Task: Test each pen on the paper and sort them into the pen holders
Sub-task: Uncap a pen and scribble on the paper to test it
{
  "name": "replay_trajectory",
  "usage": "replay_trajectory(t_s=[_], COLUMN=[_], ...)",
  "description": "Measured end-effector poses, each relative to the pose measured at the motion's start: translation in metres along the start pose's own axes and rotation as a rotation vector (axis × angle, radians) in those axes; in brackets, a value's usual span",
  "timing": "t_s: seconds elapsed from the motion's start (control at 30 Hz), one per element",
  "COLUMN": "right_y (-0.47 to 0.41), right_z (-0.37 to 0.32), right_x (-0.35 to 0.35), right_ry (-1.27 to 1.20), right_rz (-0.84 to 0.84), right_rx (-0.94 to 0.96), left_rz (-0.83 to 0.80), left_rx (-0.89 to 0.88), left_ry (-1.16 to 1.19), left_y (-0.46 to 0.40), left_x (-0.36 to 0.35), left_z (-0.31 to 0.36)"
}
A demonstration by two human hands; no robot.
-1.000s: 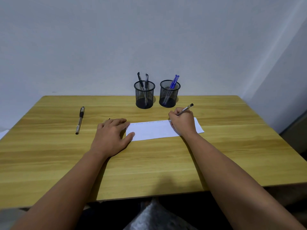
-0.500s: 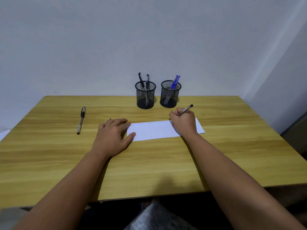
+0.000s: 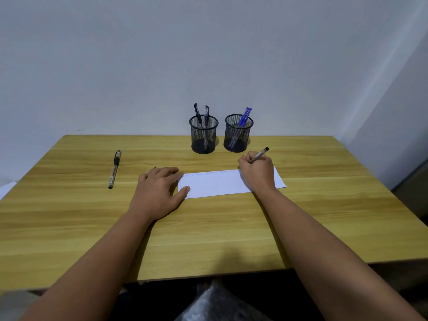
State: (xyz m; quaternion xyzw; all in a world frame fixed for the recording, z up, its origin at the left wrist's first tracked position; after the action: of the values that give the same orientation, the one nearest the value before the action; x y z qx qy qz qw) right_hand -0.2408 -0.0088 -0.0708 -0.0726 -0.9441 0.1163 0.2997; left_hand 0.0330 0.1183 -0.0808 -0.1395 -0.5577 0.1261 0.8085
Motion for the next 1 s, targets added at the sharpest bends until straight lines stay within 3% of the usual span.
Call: replay_trajectory(t_s=[0.13, 0.33, 0.63, 0.73, 0.87, 1.0], right_y=[0.003, -0.002, -0.006, 0.0, 0.006, 0.014], right_z=[-0.002, 0.008, -0.011, -0.023, -0.041, -0.055], right_x=[0.0, 0.004, 0.007, 0.012, 0.01, 0.005], right_ry=[-0.013, -0.293, -0.278, -0.256, -0.371, -0.434], right_rz=[-0.016, 0.011, -0.079, -0.024, -0.025, -0.161], right_rx=[-0.034, -0.177, -0.167, -0.099, -0.063, -0.111], left_rz=[-0.001, -0.008, -0.017, 0.107, 0.296, 0.108], left_rx=[-0.003, 0.001, -0.003, -0.016, 0.132, 0.345], left_ry=[-0.004, -0.001, 0.019, 0.051, 0.041, -0.119], left_y=[0.0, 0.0, -0.001, -0.001, -0.004, -0.007], left_x=[0.0, 0.001, 0.003, 0.016, 0.041, 0.045], left_z=[0.0, 0.0, 0.002, 0.005, -0.017, -0.04])
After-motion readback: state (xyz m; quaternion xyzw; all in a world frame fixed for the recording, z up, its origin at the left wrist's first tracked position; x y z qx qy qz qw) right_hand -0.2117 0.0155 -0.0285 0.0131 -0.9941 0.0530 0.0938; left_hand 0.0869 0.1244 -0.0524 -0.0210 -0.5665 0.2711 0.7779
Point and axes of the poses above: each hand's wrist, its own y-axis away from the middle knuckle, its own x-axis out of the back of the hand, z = x × y, the point moved 6 cm from there along -y, towards the middle knuckle, and after that the axes turned 5 degrees about y, right-handed, at the moved point
